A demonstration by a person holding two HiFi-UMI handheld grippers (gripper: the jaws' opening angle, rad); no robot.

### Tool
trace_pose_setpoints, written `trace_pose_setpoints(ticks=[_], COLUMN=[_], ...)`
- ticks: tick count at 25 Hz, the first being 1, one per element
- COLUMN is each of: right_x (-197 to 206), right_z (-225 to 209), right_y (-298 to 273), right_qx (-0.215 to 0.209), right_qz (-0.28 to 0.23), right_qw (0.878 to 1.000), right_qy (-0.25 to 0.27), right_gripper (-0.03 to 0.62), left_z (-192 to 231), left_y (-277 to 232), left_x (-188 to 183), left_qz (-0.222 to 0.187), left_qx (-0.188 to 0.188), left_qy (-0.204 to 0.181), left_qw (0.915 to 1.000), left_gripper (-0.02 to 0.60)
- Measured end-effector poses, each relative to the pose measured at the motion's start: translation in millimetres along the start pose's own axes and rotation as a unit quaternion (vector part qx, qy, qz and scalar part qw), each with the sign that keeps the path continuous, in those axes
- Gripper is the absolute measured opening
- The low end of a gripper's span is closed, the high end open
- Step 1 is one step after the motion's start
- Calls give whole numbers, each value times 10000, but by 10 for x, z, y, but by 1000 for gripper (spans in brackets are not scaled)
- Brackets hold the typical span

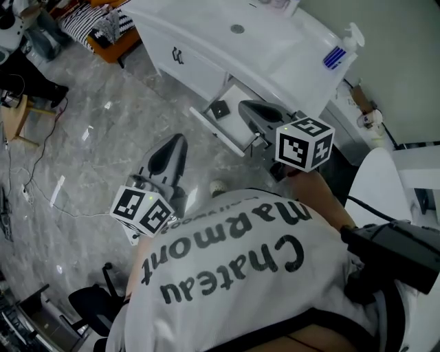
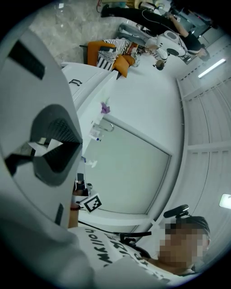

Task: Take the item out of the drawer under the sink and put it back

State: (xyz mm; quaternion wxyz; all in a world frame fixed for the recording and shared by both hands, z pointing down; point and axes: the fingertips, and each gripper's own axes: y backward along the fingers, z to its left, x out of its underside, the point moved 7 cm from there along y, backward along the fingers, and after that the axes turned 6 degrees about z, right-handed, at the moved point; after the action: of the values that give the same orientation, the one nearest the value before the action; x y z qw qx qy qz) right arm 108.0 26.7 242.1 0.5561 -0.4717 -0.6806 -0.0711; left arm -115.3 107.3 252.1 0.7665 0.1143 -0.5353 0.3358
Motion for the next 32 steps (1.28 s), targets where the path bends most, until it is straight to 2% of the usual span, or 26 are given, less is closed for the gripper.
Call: trace_pose_setpoints(ticks=[5,14,19,25,32], right_x=[-13,184,356,457,606], right_z=[-297,-471,-560,-670,-854], right_y=[-186,-493,-579,-738,-1018], right_qx=[-105,-246,-113,-57,254], right_qz=[120,314,468,397,564], right_qw=[9998,9979,9973,9967,9932], right_qy=[-94,-504,-548,-712,-988], right_gripper=[12,12,12,12,12], left_z=[155,313,376,610,1019], left_y=[-178,-155,-167,-321,-612], left_x=[46,290,362,350,329], left_qz=[-219,411,529,636,1199], left_qx=[-62,-458,-410,-413,-100], left_qy=[72,42,-29,245,219], left_qw=[9997,9981,9978,9968,9925], left_gripper=[9,9,9,9,9])
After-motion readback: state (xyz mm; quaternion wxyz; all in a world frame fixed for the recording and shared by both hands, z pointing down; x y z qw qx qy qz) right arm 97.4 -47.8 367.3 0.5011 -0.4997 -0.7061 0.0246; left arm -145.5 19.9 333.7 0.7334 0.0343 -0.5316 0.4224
